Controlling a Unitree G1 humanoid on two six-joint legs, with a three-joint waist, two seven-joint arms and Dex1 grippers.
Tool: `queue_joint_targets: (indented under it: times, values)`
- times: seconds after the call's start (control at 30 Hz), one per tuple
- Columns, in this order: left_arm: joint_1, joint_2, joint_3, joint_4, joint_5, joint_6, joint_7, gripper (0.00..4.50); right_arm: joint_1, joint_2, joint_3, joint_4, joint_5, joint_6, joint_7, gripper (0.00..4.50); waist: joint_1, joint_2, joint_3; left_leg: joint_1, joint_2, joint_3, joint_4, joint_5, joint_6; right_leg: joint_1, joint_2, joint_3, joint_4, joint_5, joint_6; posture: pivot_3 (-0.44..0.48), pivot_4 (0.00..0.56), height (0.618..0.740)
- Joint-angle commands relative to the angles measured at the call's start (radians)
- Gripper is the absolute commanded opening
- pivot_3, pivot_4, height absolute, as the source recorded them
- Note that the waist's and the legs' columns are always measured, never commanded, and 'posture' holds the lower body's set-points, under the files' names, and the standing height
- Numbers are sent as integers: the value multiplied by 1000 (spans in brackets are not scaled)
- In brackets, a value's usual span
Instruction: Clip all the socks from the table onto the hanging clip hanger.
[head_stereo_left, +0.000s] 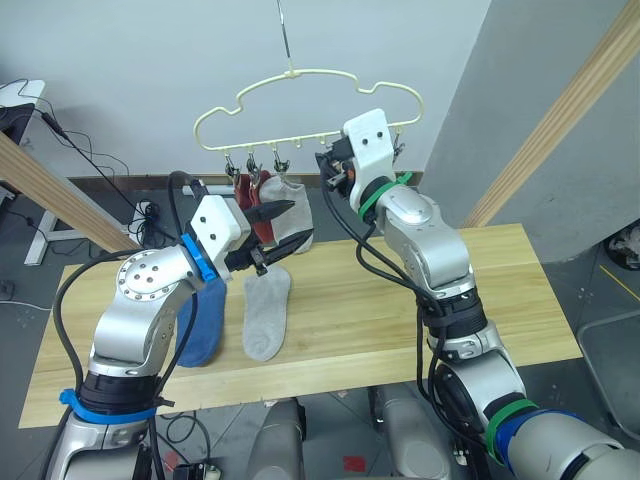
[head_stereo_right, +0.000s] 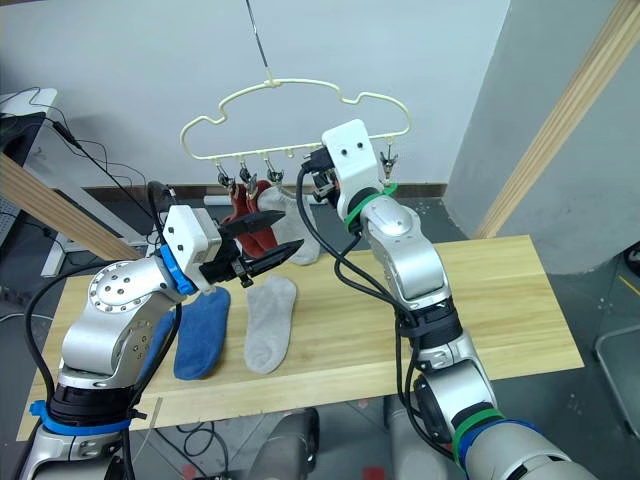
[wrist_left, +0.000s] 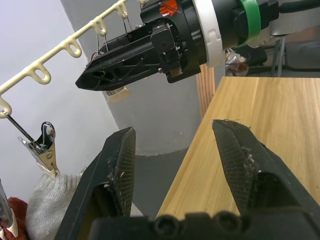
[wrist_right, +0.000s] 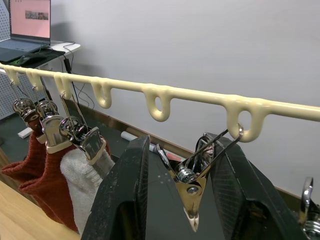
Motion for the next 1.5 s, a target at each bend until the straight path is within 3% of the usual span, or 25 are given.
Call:
queue_joint_targets:
  times: [0.03,0.27,0.37,0.47,0.53,0.7,0.9,0.93,1.3,1.5]
  values:
    - [5,-3,9,-9,3,-18,3,2688,-20,18,-19,-18,27,-39,-18,1745,0,0,0,0,0,0,0,0,0,0,0,0,0,0,0,-142,289,740]
    - [7,-4,10,-8,6,-18,2,2688,-20,20,-19,-13,45,-51,-26,1745,0,0,0,0,0,0,0,0,0,0,0,0,0,0,0,-142,290,740]
    - [10,-6,9,-9,9,-18,4,2688,-19,19,-18,-14,49,-49,-29,1170,0,0,0,0,0,0,0,0,0,0,0,0,0,0,0,-142,291,740]
    - [23,-13,11,-14,17,-17,23,2688,-17,17,-17,-19,54,-46,-32,266,0,0,0,0,0,0,0,0,0,0,0,0,0,0,0,-143,292,740]
    - [39,-27,15,-19,28,-10,54,2688,-15,15,-15,-21,58,-43,-34,31,-1,0,0,0,0,0,0,0,0,0,0,0,0,0,0,-144,294,740]
    - [123,-67,-2,-40,104,10,171,2688,-14,9,-13,-23,66,-41,-35,31,-1,0,0,0,0,1,0,0,0,-1,0,1,0,0,0,-144,294,740]
    - [203,-146,-56,22,239,91,353,4355,-12,2,-14,-32,72,-31,-30,0,0,0,0,0,0,1,0,0,0,-1,0,1,1,0,0,-147,305,740]
    - [201,-167,-55,50,262,99,395,4458,-10,2,-12,-37,73,-26,-29,0,1,0,0,0,0,1,0,0,0,-1,0,1,1,0,0,-150,307,740]
    - [162,-375,19,285,238,194,592,4458,9,-9,7,-83,78,22,-13,0,0,0,0,1,0,1,1,0,0,-1,0,1,1,0,0,-180,315,740]
    - [175,-433,64,232,213,89,615,4458,15,-13,13,-92,72,31,-9,0,-1,0,0,1,0,1,1,0,0,-1,0,2,1,0,0,-182,318,740]
